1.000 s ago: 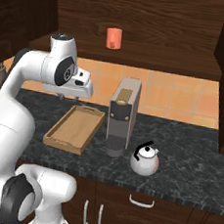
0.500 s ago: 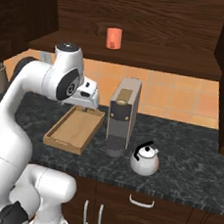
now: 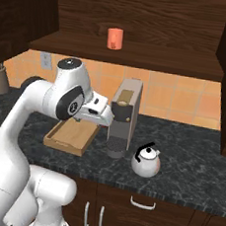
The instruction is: Pick the kettle from the counter and place it on the tray. Then pick the mug from the cabinet and place it on the tray. Then close the cabinet doors.
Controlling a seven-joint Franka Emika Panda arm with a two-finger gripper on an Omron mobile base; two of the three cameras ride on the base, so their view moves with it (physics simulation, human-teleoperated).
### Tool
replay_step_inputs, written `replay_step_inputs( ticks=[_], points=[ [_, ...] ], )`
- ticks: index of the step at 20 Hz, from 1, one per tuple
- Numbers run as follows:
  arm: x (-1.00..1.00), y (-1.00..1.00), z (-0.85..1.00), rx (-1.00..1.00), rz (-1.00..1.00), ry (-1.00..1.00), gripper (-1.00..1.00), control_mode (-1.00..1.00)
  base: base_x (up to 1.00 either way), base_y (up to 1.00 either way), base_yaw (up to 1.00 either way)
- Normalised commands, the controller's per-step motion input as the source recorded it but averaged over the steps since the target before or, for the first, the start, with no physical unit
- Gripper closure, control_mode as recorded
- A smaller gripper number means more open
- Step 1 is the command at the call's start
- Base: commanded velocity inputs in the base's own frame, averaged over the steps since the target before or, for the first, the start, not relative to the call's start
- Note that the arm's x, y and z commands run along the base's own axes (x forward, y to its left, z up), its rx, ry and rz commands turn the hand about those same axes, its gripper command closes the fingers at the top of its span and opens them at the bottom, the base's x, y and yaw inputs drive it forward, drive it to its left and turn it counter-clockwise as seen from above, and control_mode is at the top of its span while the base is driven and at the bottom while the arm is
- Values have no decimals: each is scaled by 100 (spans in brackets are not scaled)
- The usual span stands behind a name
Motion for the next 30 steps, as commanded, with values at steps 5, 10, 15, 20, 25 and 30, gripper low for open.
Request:
replay_step_inputs(
  ticks=[5,10,15,20,25,30],
  points=[
    [-1,-75,-26,-4,-25,1,-100,-100,0,0,0],
    [0,-81,-32,0,-21,1,-100,-100,0,0,0],
    [13,-67,-33,0,-11,3,-100,-100,0,0,0],
    [43,-25,-31,0,0,3,-100,-100,0,0,0],
    [49,-12,-20,0,0,1,-100,-100,0,0,0],
    [40,-24,-8,0,0,7,-100,-100,0,0,0]
  ],
)
